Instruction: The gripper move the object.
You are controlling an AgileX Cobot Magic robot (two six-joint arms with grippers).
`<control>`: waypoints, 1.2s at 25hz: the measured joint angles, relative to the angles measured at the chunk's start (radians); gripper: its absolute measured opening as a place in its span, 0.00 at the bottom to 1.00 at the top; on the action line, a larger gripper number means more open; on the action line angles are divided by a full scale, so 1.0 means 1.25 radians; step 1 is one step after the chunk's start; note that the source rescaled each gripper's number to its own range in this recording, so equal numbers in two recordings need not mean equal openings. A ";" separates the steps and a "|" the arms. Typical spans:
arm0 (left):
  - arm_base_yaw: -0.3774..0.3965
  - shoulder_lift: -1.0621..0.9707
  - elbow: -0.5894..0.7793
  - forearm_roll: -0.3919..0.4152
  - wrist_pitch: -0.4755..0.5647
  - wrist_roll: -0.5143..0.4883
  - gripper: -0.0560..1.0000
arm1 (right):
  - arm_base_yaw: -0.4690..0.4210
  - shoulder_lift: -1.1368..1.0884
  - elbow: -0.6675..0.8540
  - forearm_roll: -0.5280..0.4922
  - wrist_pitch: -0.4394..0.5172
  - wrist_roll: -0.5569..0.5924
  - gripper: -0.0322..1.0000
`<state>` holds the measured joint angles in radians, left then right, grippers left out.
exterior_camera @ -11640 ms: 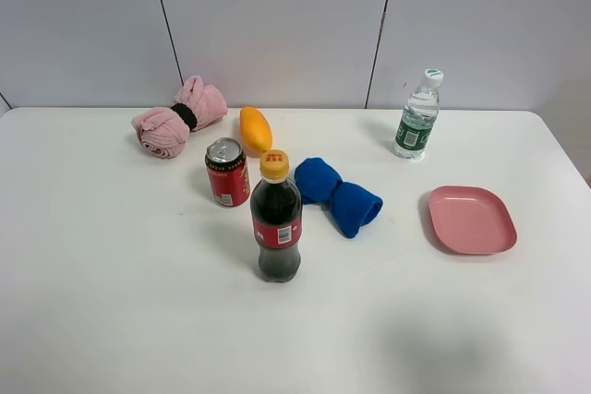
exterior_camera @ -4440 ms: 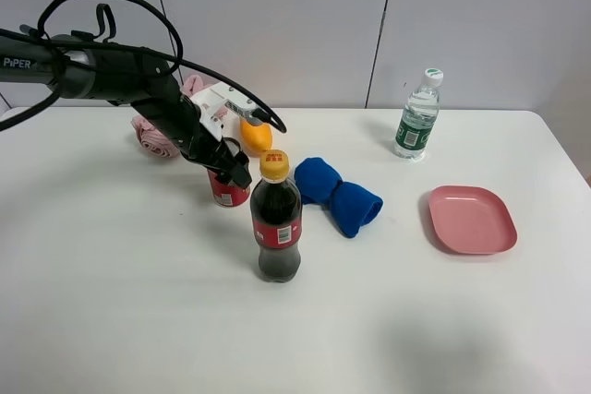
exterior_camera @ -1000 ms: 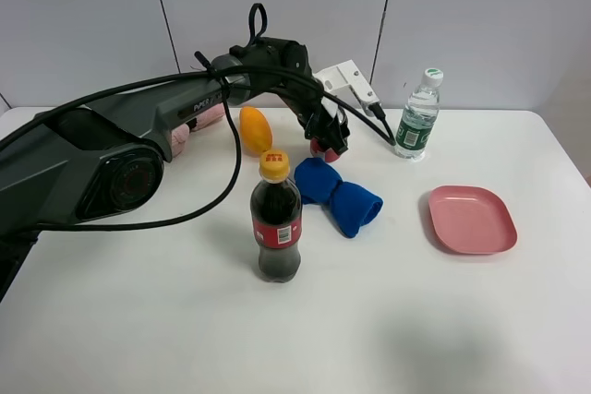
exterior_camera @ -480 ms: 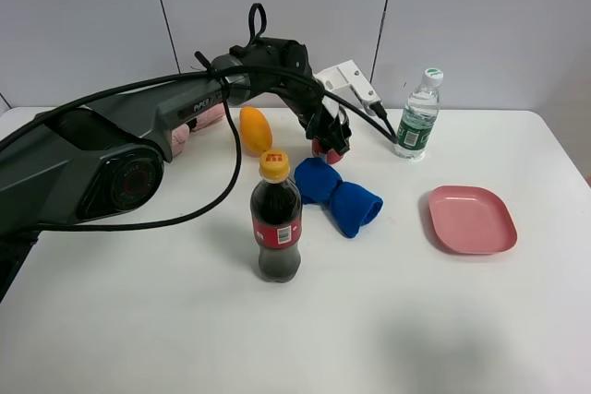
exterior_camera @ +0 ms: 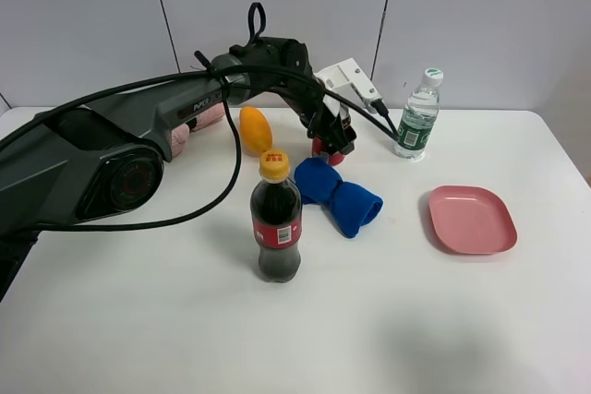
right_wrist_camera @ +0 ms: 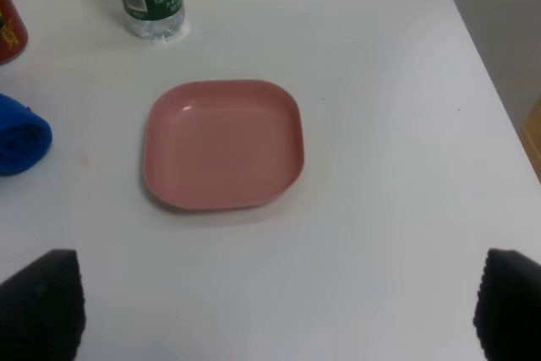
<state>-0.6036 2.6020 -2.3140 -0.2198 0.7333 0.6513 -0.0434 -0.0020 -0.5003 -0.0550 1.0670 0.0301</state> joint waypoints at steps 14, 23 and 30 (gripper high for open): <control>0.000 -0.175 0.000 0.012 0.056 -0.252 0.99 | 0.000 0.000 0.000 0.000 0.000 0.000 1.00; 0.012 -0.327 -0.005 0.205 0.169 -0.435 0.99 | 0.000 0.000 0.000 0.000 0.000 0.000 1.00; 0.110 -0.411 -0.005 0.234 0.255 -0.437 0.99 | 0.000 0.000 0.000 0.000 0.000 0.000 1.00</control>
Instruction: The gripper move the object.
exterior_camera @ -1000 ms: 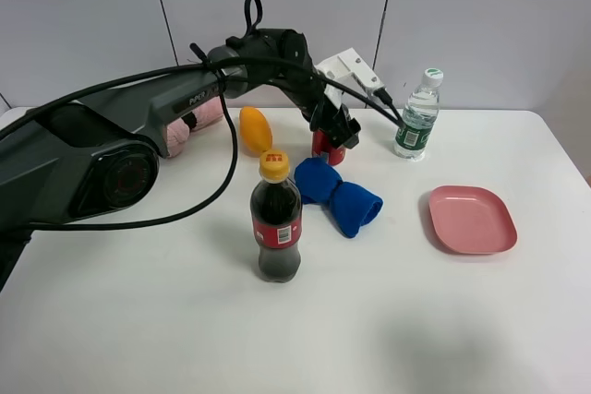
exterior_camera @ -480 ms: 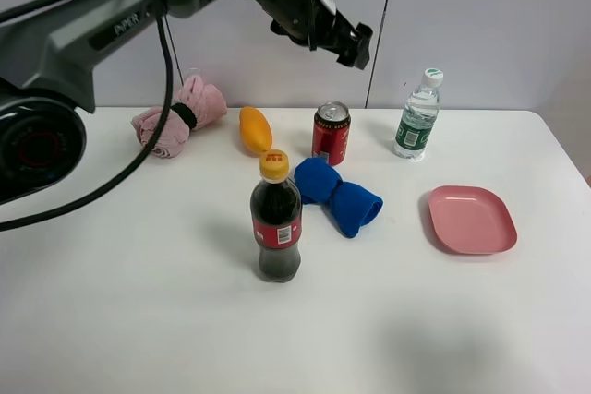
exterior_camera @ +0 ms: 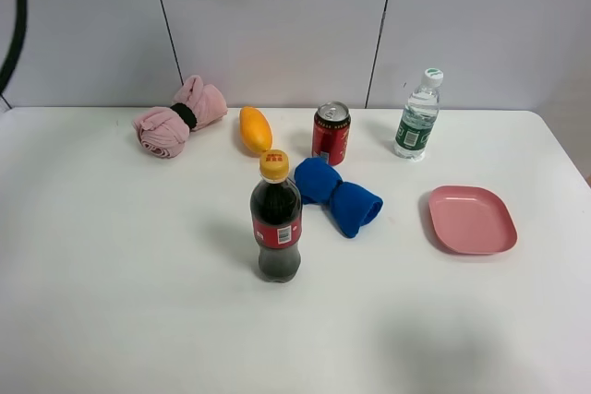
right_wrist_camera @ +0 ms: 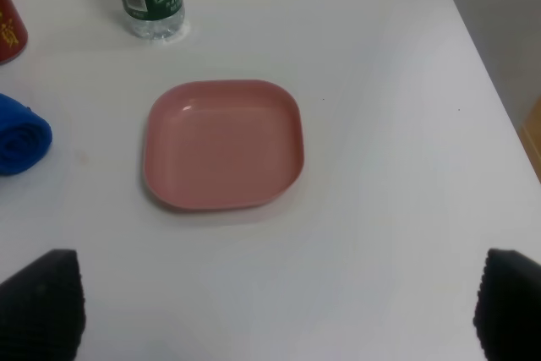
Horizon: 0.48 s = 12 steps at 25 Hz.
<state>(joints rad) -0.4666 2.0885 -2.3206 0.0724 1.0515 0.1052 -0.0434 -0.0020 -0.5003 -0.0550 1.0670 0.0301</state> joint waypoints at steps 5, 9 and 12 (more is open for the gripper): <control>0.091 -0.046 0.000 0.002 0.037 0.000 0.99 | 0.000 0.000 0.000 0.000 0.000 0.000 1.00; 0.152 -0.065 0.000 0.003 0.070 0.001 0.99 | 0.000 0.000 0.000 0.000 0.000 0.000 1.00; 0.190 -0.081 0.000 0.006 0.096 0.003 0.99 | 0.000 0.000 0.000 0.000 0.000 0.000 1.00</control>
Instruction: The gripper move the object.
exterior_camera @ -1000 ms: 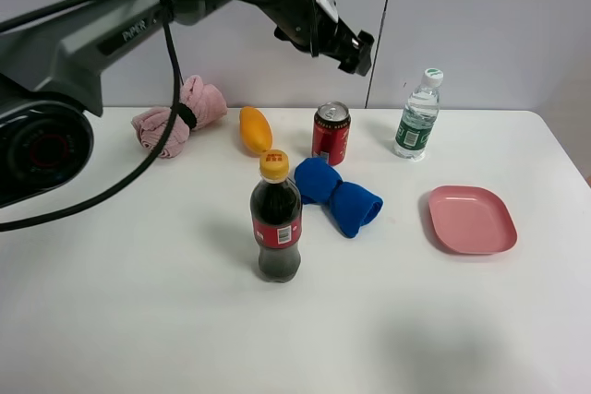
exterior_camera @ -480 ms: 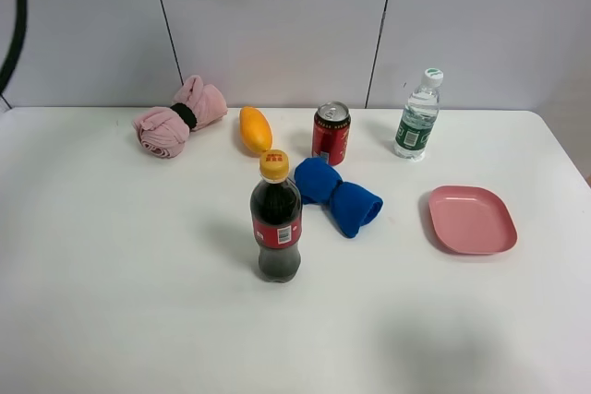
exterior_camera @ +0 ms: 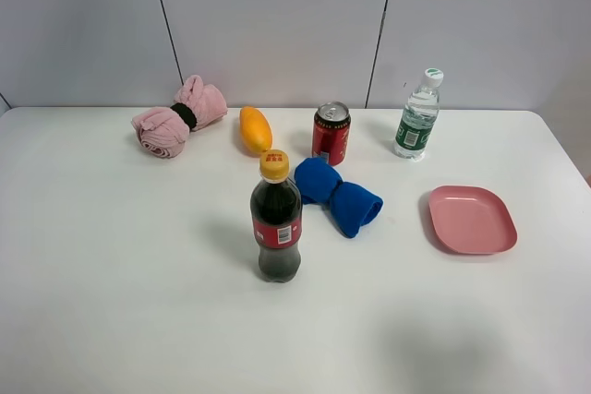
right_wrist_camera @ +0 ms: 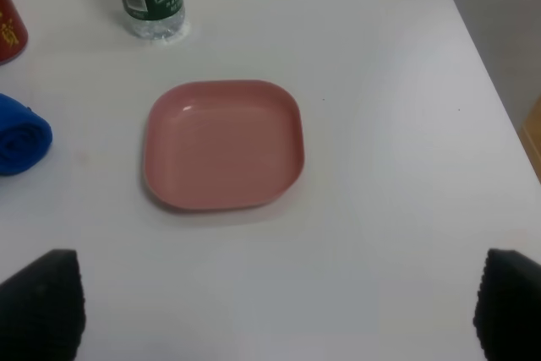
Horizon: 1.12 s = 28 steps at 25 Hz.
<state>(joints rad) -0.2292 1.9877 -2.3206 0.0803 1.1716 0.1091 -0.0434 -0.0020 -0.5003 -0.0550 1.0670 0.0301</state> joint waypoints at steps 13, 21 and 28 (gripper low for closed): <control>0.181 -0.043 0.001 0.018 0.033 0.018 0.99 | 0.000 0.000 0.000 0.000 0.000 0.000 1.00; 0.246 -0.158 0.174 0.049 0.033 0.030 0.99 | 0.000 0.000 0.000 0.000 0.000 0.000 1.00; 0.248 -0.287 0.371 0.061 0.033 0.037 0.99 | 0.000 0.000 0.000 0.000 0.000 0.000 1.00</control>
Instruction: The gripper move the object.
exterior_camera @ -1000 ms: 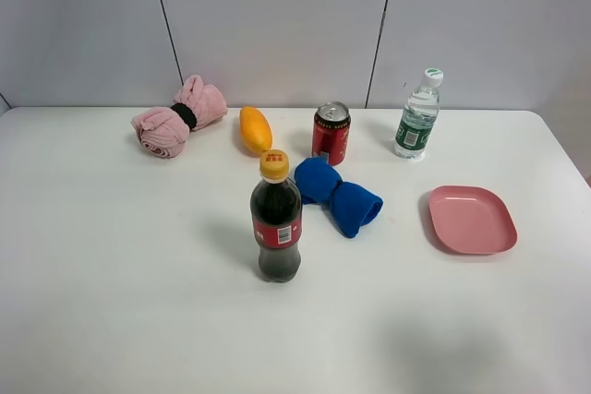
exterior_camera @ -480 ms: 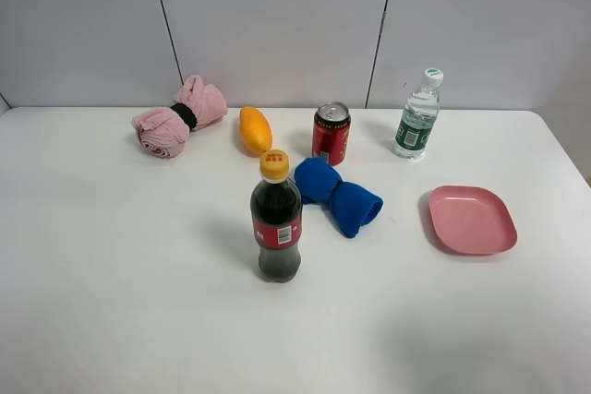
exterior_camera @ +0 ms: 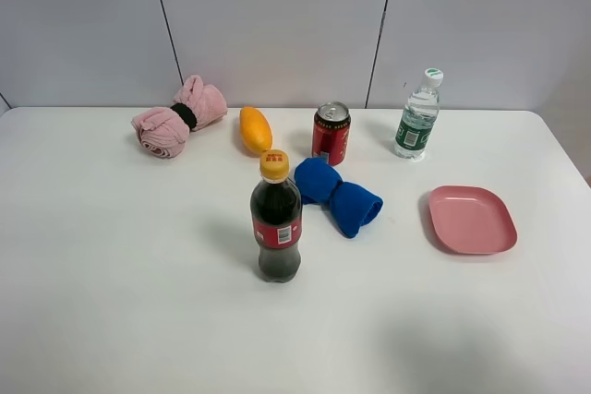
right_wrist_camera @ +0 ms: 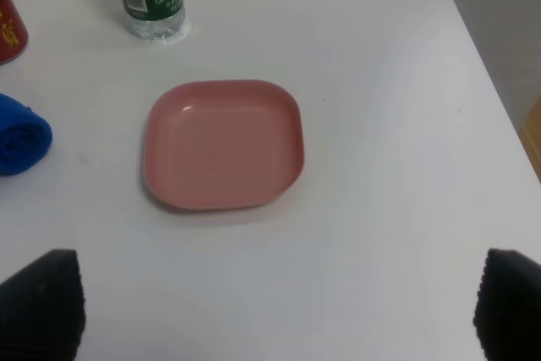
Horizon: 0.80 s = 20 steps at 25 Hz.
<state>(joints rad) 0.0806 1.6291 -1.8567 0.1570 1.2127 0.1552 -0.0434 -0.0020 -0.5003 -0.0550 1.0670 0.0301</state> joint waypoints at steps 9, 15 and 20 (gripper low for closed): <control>0.000 -0.371 0.420 0.001 -0.162 0.001 0.99 | 0.000 0.000 0.000 0.000 0.000 0.000 1.00; 0.000 -0.623 0.666 -0.004 -0.223 0.000 0.99 | 0.000 0.000 0.000 0.000 0.000 0.000 1.00; 0.000 -0.848 0.827 -0.004 -0.281 0.000 0.99 | 0.000 0.000 0.000 0.000 0.000 0.000 1.00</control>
<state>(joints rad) 0.0806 0.5694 -0.8228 0.1515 0.8612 0.1553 -0.0434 -0.0020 -0.5003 -0.0550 1.0670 0.0301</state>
